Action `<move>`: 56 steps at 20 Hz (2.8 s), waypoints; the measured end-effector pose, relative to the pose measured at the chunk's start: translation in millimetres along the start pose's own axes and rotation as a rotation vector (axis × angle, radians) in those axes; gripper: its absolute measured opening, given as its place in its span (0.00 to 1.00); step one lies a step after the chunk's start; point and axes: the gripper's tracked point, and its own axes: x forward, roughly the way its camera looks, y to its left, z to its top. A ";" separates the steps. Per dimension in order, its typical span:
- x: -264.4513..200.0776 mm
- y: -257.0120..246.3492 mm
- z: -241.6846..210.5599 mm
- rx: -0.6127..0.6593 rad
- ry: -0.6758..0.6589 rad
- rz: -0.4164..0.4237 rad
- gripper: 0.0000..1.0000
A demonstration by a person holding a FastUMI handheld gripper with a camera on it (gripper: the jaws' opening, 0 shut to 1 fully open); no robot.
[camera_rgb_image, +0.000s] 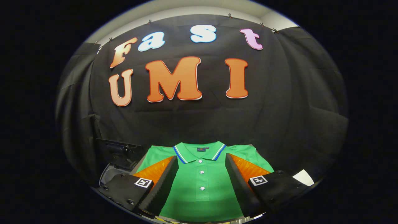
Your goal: Put the clothes into the washing machine and then close the washing machine lid.
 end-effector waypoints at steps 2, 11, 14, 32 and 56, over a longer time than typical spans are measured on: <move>21.6 -2.9 -14.9 0.011 0.056 0.004 0.99; 64.8 -12.1 -63.4 0.023 0.291 -0.016 0.99; 66.9 -11.8 -72.5 0.000 0.322 -0.021 1.00; 70.6 8.2 -71.2 -0.016 0.428 0.017 0.55; 55.2 18.4 -44.8 0.084 0.327 0.054 0.09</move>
